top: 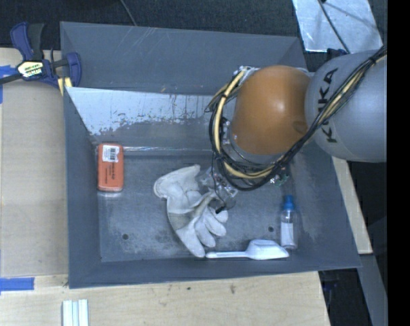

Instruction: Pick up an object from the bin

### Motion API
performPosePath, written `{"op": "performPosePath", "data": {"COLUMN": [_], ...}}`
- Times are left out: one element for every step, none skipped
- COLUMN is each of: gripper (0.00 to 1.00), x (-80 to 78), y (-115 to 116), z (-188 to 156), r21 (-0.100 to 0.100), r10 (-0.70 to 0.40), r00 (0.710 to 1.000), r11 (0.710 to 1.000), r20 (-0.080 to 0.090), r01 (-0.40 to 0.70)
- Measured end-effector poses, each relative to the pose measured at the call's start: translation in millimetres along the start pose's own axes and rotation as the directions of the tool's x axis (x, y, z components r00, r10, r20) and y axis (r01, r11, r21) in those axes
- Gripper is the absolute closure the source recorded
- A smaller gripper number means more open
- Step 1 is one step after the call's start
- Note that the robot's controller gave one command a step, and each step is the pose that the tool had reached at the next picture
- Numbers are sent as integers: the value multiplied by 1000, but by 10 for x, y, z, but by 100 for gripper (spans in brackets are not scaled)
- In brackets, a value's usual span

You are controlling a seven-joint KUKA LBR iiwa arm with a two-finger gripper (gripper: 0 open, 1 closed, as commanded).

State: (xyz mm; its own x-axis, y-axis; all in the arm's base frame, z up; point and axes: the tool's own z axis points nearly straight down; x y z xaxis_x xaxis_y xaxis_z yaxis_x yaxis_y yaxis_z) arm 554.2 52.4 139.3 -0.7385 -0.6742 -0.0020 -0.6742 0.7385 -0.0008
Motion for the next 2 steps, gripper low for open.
{"op": "performPosePath", "data": {"gripper": [100,100], "x": [3,-3], "y": [3,-2], "z": [-139,-285], "r21": [-2,0], "r10": [0,1], "r00": [1000,1000], "r11": [1000,1000], "r20": [-2,0], "r01": [0,-1]}}
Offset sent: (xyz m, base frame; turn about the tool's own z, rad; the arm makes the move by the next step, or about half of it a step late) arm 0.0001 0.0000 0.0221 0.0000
